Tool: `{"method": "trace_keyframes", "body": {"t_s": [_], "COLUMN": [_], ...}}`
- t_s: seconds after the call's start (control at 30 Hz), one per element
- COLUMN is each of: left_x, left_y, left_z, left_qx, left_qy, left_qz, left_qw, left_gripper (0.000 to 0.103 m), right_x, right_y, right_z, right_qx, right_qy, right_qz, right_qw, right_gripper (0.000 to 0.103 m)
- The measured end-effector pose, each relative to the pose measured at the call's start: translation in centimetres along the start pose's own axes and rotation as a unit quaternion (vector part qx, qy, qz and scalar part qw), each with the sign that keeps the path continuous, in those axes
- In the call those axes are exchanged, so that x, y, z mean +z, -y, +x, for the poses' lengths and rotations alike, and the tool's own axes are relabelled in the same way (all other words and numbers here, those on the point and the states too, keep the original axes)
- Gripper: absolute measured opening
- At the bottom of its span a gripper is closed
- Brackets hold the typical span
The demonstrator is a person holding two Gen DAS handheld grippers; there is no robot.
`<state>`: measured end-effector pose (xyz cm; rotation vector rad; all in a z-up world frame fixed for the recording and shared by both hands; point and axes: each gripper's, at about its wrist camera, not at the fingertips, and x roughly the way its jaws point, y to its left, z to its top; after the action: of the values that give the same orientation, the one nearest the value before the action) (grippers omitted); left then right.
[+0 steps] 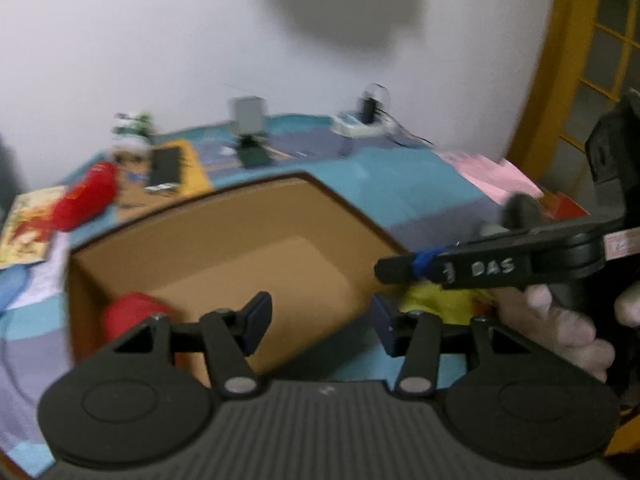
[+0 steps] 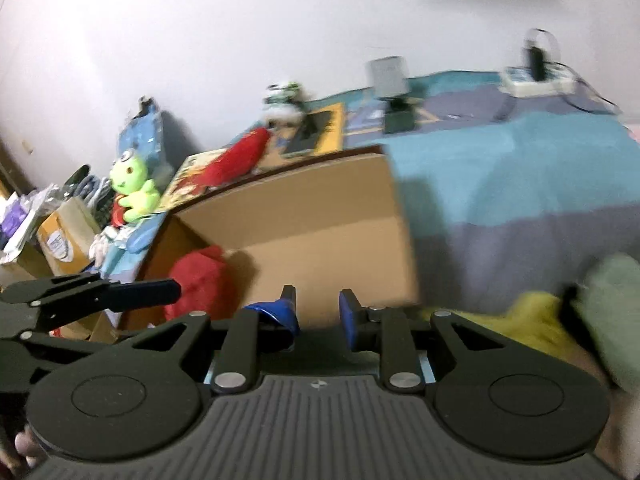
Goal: Organize soft objects
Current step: 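Open the left gripper and move it back toward the pile, then grasp the pink plush bunny with the right gripper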
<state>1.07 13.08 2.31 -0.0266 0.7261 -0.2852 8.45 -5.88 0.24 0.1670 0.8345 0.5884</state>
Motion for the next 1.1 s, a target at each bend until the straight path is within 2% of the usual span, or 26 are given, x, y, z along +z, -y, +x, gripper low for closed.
{"method": "trace_keyframes", "body": {"t_s": [0.23,0.37,0.53,0.7,0.87,1.1], "left_x": [-1.0,-1.7,-3.0,-4.1,-4.4,-4.2], "left_y": [7.7,12.5,16.7,19.5,20.3,21.2], "left_z": [4.5,7.2,10.7,13.6,15.0,16.4], "left_qx": [-0.088,-0.110,-0.140,-0.136,-0.149,-0.127], "left_qy": [-0.042,-0.069,-0.109,-0.132,-0.143,-0.149], "left_qz": [0.014,0.030,0.030,0.032,0.009,-0.013], "left_qw": [0.9951,0.9911,0.9837,0.9813,0.9784,0.9805], "left_gripper": [0.052,0.053,0.054,0.055,0.057,0.062], "right_x": [-3.4,-4.9,-6.5,-7.8,-8.0,-7.9], "right_y": [8.4,12.7,16.4,18.1,19.6,21.4], "right_z": [-4.2,-5.8,-6.5,-6.0,-4.7,-4.1], "right_qx": [-0.076,-0.104,-0.082,-0.044,-0.017,0.024], "right_qy": [-0.015,-0.025,-0.048,-0.078,-0.096,-0.109], "right_qz": [0.054,0.090,0.134,0.148,0.156,0.180], "right_qw": [0.996,0.990,0.986,0.985,0.983,0.977], "right_gripper": [0.006,0.006,0.007,0.007,0.010,0.015]}}
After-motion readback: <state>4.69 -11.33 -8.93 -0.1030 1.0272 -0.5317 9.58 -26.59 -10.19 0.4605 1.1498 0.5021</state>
